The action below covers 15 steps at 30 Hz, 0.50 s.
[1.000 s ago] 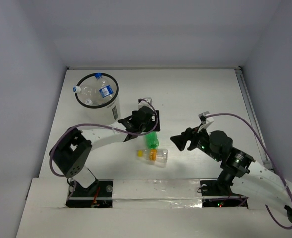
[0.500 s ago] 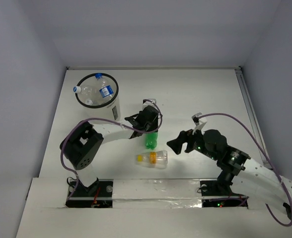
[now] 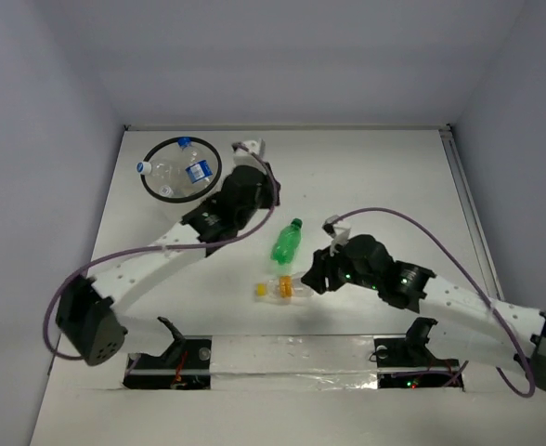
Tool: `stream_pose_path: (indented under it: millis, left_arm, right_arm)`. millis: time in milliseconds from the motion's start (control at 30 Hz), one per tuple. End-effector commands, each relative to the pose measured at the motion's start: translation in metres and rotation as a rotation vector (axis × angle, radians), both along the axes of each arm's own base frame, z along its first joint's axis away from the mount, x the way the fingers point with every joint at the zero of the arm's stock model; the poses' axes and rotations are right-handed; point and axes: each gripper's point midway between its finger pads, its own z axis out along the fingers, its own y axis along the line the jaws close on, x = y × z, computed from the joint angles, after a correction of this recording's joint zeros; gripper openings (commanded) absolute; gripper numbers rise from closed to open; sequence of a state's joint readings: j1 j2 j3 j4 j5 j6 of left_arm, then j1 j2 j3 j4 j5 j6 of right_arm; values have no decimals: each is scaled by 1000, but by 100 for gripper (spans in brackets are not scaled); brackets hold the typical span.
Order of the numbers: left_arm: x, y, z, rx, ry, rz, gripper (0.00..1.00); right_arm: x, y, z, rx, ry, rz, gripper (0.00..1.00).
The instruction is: Put the plastic bottles in the bin
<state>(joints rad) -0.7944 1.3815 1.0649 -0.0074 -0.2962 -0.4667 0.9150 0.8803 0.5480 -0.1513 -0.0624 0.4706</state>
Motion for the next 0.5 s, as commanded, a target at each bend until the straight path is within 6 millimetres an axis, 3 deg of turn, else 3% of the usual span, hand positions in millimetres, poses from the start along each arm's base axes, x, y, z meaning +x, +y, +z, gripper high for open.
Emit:
stream_pose_path:
  millis: [0, 33, 100, 133, 233, 367, 467]
  left_arm:
    - [4, 41, 109, -133, -209, 77, 17]
    - [9, 60, 122, -140, -228, 117, 17]
    - [6, 87, 144, -157, -265, 155, 17]
    - [11, 107, 153, -163, -283, 191, 17]
    - [8, 132, 167, -158, -305, 219, 17]
    - [8, 117, 142, -140, -231, 130, 18]
    - [10, 102, 115, -171, -176, 80, 18]
  right_arm:
    - [3, 32, 15, -65, -73, 82, 58]
    - [9, 42, 27, -82, -102, 83, 64]
    - [21, 45, 1, -229, -102, 75, 77]
    - [25, 54, 10, -239, -121, 81, 78]
    - [33, 54, -6, -319, -121, 76, 83]
    - [45, 50, 1, -279, -91, -54, 84]
    - [72, 39, 10, -194, -67, -191, 81]
